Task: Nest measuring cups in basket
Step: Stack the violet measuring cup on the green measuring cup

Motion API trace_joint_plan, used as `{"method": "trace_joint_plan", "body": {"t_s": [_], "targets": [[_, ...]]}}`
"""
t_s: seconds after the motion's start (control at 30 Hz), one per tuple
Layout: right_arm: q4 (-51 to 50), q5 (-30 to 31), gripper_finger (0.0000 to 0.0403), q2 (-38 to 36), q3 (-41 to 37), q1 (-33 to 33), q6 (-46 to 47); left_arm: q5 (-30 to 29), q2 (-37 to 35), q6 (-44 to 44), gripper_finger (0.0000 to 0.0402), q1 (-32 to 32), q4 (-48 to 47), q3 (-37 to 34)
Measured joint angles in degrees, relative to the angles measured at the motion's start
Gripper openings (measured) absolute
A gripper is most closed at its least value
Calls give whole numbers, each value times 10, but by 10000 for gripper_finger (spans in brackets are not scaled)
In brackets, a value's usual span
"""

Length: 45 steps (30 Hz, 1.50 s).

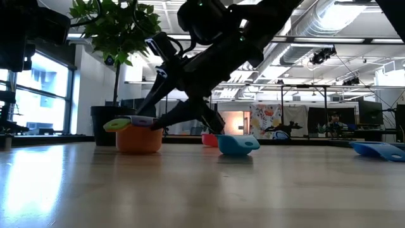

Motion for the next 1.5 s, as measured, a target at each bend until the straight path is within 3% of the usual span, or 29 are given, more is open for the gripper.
{"method": "trace_joint_plan", "body": {"t_s": [0.33, 0.9, 1.5], "targets": [[0, 1, 123, 0, 0, 0, 6, 0, 0, 0, 62, 0, 0, 0], [10, -11, 7, 0, 0, 0, 6, 0, 0, 0, 62, 0, 0, 0], [36, -17, 1, 0, 0, 0, 17, 0, 0, 0, 62, 0, 0, 0]]}}
